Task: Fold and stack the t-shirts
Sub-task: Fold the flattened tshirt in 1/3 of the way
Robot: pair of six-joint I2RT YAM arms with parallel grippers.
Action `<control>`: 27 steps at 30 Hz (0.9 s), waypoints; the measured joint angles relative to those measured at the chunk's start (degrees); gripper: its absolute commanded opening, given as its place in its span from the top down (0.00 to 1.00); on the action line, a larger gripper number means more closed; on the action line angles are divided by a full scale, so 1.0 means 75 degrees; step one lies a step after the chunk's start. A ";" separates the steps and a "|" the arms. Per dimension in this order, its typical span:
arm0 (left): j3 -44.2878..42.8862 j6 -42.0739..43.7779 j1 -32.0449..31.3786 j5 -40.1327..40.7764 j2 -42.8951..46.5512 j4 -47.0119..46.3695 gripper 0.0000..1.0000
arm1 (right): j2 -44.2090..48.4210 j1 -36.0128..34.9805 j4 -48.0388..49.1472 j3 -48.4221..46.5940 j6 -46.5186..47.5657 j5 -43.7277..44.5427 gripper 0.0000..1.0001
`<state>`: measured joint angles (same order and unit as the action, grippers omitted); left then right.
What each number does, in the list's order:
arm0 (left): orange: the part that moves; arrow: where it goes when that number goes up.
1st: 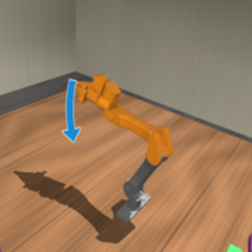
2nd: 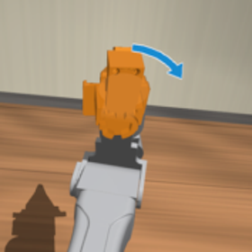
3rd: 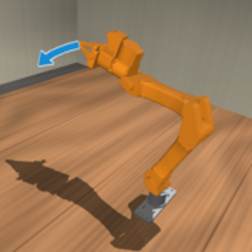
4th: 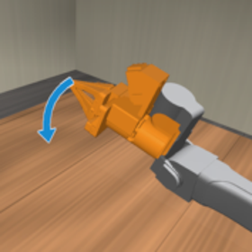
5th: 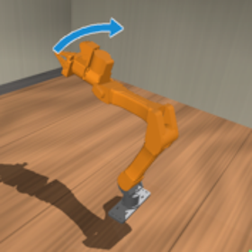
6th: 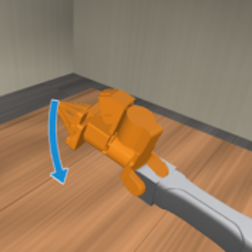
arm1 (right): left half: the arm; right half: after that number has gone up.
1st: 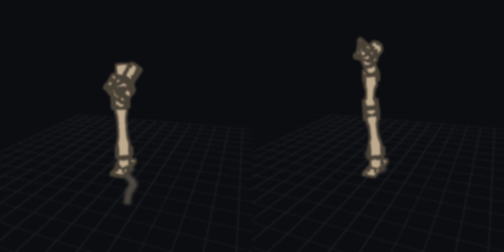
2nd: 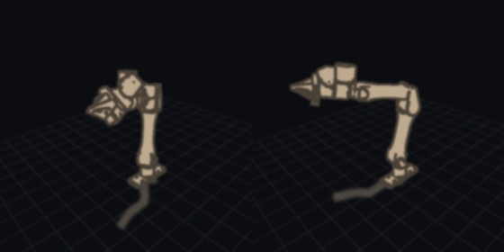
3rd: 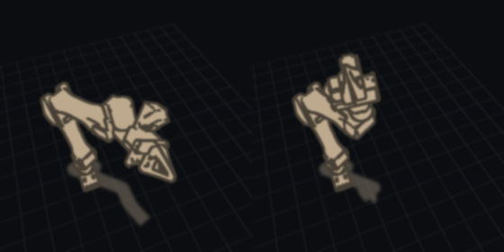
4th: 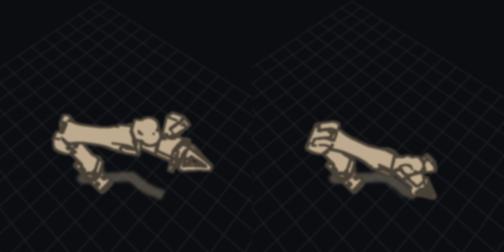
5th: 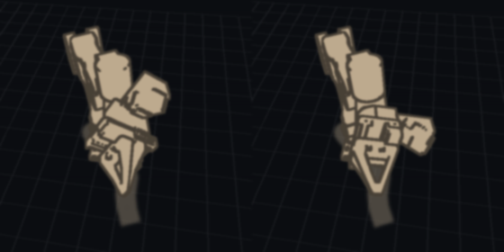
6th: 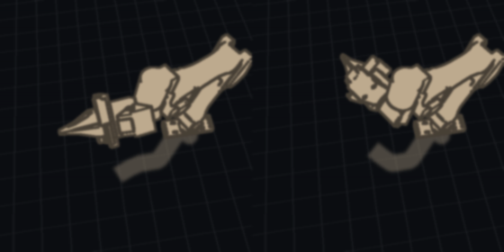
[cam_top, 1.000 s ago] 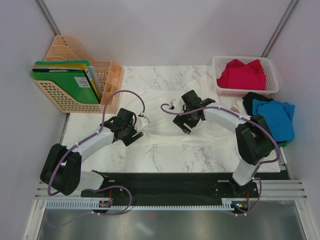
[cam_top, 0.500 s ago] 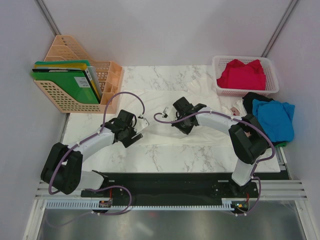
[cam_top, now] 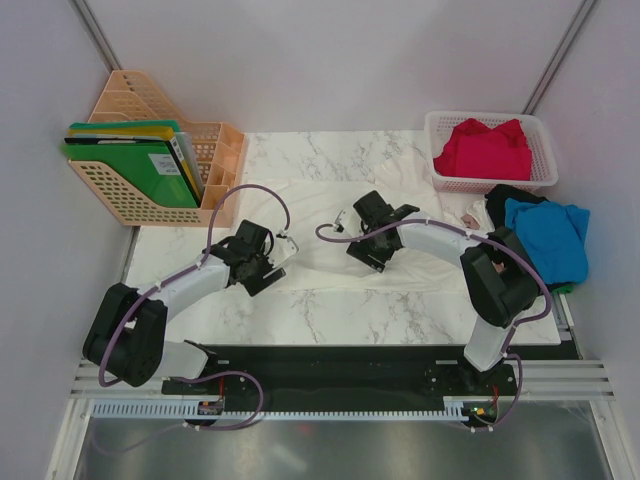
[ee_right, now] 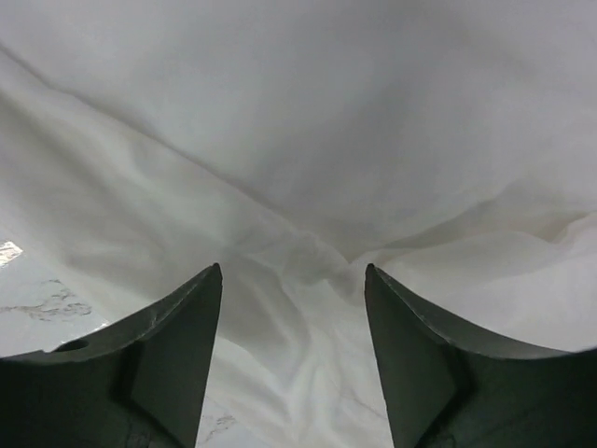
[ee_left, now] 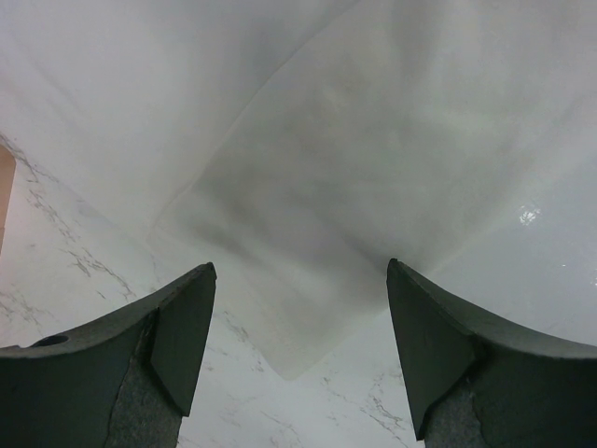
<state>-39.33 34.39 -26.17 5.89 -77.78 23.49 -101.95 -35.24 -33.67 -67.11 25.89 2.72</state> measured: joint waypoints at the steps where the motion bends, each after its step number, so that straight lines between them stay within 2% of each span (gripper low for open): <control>1: 0.0000 0.0000 0.0000 0.0000 0.0000 0.0000 0.19 | 0.0000 0.0061 -0.0003 0.0000 0.0020 0.0038 0.29; 4: 0.0000 0.0000 0.0000 0.0003 0.0000 -0.0003 0.19 | 0.0000 0.0248 -0.0020 0.0000 0.0125 0.0105 0.30; 9: 0.0012 0.0000 0.0000 0.0006 0.0000 -0.0003 0.19 | 0.0000 0.0522 -0.0023 0.0000 0.0233 0.0093 0.48; 13: 0.0050 0.0000 0.0000 0.0006 0.0000 0.0003 0.20 | -0.0006 0.0685 -0.0017 0.0000 0.0300 0.0076 0.50; 17: 0.0050 0.0000 0.0000 0.0009 -0.0003 -0.0003 0.20 | -0.0020 0.0766 -0.0020 0.0003 0.0338 0.0070 0.57; 27: 0.0070 -0.0003 0.0000 0.0012 -0.0009 -0.0015 0.20 | -0.0026 0.0772 -0.0029 0.0050 0.0358 -0.0172 0.49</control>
<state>-38.81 34.37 -26.17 5.98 -77.84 23.38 -102.15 -29.45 -33.89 -66.74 28.58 1.43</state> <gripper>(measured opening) 0.807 0.479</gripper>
